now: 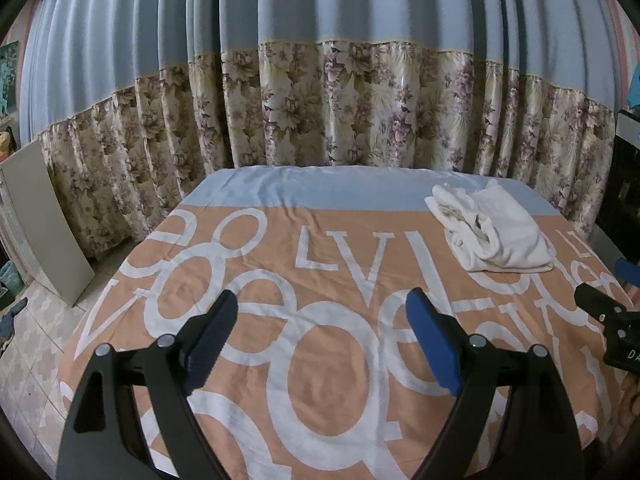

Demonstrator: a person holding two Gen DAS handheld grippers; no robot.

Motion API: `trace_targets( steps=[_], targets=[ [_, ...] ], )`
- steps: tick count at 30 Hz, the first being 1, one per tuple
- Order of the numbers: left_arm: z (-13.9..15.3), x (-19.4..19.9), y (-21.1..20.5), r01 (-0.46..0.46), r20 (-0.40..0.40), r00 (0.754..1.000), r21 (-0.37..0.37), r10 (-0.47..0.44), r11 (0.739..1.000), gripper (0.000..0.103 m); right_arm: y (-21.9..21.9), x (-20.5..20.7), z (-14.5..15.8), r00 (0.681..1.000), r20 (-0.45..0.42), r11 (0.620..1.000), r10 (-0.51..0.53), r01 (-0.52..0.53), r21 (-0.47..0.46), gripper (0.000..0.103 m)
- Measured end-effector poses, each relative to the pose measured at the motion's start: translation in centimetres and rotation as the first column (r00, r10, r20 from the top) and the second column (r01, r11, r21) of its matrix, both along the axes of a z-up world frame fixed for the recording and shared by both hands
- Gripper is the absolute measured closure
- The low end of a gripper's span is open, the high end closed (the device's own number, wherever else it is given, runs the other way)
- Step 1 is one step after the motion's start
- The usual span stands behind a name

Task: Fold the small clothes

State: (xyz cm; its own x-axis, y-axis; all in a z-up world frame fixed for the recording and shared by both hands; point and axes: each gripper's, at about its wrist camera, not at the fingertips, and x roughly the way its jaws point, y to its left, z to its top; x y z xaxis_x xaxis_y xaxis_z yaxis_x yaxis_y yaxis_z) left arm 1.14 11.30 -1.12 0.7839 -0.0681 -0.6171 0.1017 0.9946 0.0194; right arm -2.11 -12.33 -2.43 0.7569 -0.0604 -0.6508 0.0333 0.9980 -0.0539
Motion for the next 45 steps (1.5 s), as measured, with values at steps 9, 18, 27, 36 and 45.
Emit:
trace_targets(
  steps=[9,18,27,36,45],
  targets=[
    [0.5,-0.5,-1.4,0.066,0.023,0.998,0.008,-0.066,0.998,0.013,-0.3,-0.8,1.1,0.992,0.09,0.996,-0.088,0.088,0.008,0.003],
    [1.0,-1.0,-1.4,0.071,0.023,0.997,-0.009,-0.071,0.997,0.009,-0.2,0.2,1.7,0.993,0.081,0.996,-0.08,0.083,-0.03,0.003],
    [1.5,-2.1,-1.7,0.098,0.034,0.995,0.006,-0.099,0.995,0.002,0.9,0.0,1.9,0.995,0.085,0.998,-0.045,0.048,-0.032,0.003],
    [2.1,-2.5,-1.2,0.096,0.054,0.994,-0.039,-0.094,0.995,0.002,1.2,0.0,1.8,0.996,0.083,0.998,-0.044,0.047,-0.036,0.003],
    [2.4,-2.6,-1.3,0.103,0.076,0.992,-0.034,-0.1,0.994,0.002,1.9,0.0,1.8,0.997,0.076,0.999,-0.023,0.027,-0.045,0.003]
  ],
)
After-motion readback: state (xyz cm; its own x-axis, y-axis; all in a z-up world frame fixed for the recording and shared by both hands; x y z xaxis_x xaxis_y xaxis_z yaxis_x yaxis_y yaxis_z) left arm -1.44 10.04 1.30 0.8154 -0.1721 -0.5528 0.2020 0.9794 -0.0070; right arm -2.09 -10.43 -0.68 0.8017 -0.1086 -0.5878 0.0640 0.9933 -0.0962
